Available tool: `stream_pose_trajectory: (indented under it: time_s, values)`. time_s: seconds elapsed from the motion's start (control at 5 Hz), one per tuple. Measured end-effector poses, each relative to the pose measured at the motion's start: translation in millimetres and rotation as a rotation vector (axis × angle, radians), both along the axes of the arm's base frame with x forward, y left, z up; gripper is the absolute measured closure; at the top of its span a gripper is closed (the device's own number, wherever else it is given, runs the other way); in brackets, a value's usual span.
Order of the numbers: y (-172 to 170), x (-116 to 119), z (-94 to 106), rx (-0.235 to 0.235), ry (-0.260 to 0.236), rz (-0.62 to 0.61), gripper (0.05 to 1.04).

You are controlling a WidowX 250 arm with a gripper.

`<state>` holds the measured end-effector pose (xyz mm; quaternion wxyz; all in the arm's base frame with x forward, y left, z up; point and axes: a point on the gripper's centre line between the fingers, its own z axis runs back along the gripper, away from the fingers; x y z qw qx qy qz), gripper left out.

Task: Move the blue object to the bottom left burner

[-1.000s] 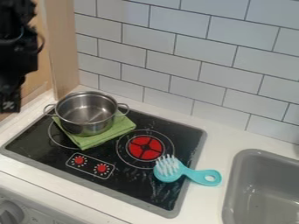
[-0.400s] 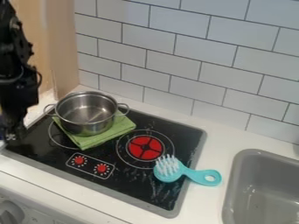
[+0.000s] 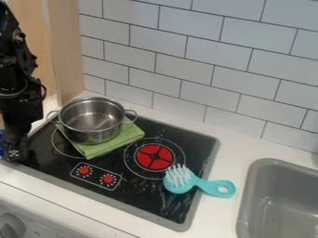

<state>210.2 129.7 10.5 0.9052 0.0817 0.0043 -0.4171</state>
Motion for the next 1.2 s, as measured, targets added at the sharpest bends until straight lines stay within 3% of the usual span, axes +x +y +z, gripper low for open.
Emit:
stream_pose_trajectory:
  time_s: [0.2,0.4,0.6,1.0,1.2]
  values:
    - [-4,1,-0.6,-0.006,-0.003,0.015,0.366]
    - [-7,2,-1.0,-0.027,-0.010,0.017,0.293]
    - [-7,1,-0.7,-0.029,-0.006,0.017,0.061]
    - [-9,-2,-0.6,-0.025,0.027,-0.007,0.085]
    - [-5,0,19.0,0.016,-0.020,-0.004,0.085]
